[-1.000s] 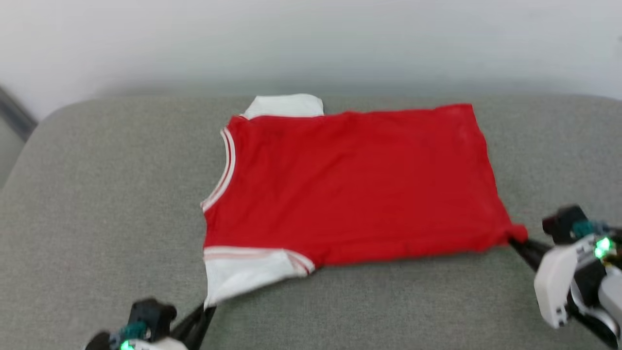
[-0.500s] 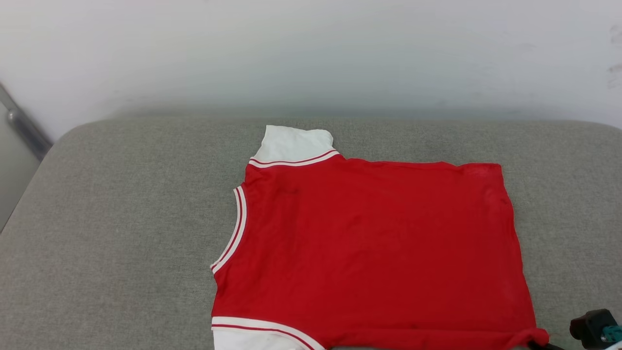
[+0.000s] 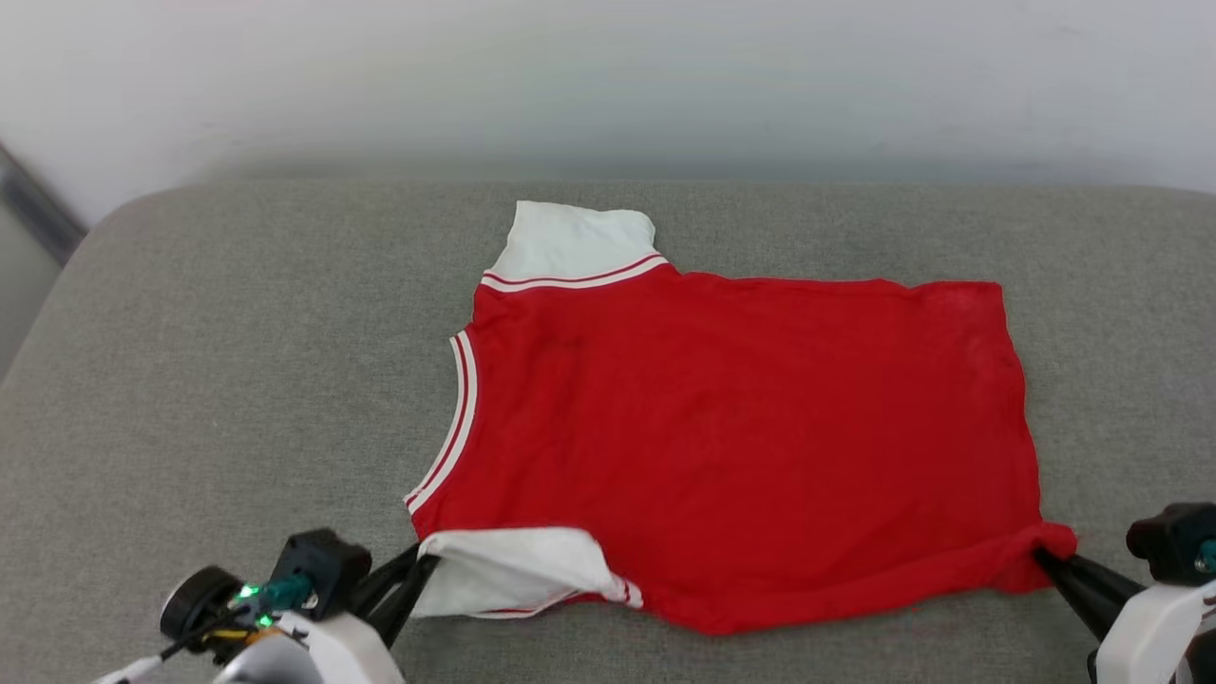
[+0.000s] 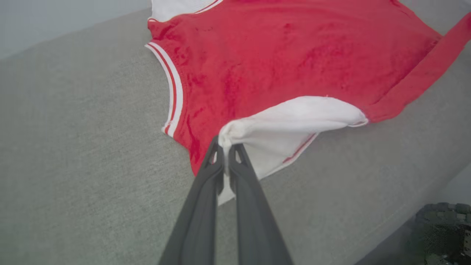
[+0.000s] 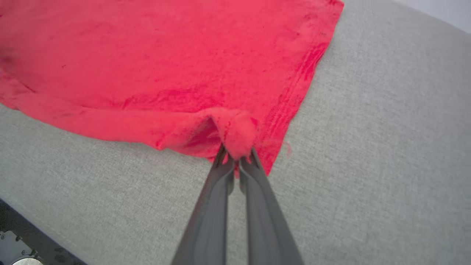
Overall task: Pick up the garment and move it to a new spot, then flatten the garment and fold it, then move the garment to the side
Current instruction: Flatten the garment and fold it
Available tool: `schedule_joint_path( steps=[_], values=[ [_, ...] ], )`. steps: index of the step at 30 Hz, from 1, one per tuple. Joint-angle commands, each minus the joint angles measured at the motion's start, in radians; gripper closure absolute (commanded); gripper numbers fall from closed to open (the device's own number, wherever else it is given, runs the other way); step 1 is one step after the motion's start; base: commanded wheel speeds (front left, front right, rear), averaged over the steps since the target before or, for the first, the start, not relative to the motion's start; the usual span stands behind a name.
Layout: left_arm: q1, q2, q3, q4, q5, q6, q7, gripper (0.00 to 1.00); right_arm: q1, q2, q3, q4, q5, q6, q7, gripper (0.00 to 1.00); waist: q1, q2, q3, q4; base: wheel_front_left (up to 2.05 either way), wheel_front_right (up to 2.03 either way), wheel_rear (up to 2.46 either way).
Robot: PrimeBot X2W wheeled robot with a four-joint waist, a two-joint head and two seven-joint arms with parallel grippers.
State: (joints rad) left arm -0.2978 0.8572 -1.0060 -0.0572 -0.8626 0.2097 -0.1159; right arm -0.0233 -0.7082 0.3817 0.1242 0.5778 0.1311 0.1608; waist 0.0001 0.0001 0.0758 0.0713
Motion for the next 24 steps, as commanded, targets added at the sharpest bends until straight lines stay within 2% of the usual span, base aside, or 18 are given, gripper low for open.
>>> schedule_joint_path(
  steps=[1,5,14,20,24],
  values=[
    [-0.033,-0.012,0.003,0.006,0.014,-0.01,0.01,1.0,-0.016,0.01,-0.013,-0.017,-0.007,-0.001,0.013,1.0,-0.0001,-0.0001,0.013,-0.002,0.0,0.0,0.0],
    [-0.149,-0.045,0.026,0.042,0.04,-0.039,0.032,1.0,-0.048,0.016,-0.06,-0.069,-0.021,-0.001,0.064,1.0,-0.0001,-0.0001,0.043,-0.016,0.0,0.0,0.0],
    [-0.344,-0.108,0.068,0.248,0.049,-0.155,0.015,1.0,-0.142,0.046,-0.104,-0.077,-0.035,-0.001,0.14,1.0,-0.0001,-0.0001,0.137,-0.051,0.0,0.0,0.0],
    [-0.417,-0.134,0.063,0.389,0.062,-0.215,0.008,1.0,-0.232,0.071,-0.069,-0.028,-0.038,-0.001,0.175,1.0,-0.0001,-0.0001,0.204,-0.075,0.0,0.0,0.0],
    [-0.454,-0.171,0.057,0.488,0.06,-0.253,0.003,1.0,-0.312,0.089,-0.03,0.035,-0.044,-0.001,0.182,1.0,-0.0001,-0.0001,0.239,-0.08,0.0,0.0,0.0]
  ],
)
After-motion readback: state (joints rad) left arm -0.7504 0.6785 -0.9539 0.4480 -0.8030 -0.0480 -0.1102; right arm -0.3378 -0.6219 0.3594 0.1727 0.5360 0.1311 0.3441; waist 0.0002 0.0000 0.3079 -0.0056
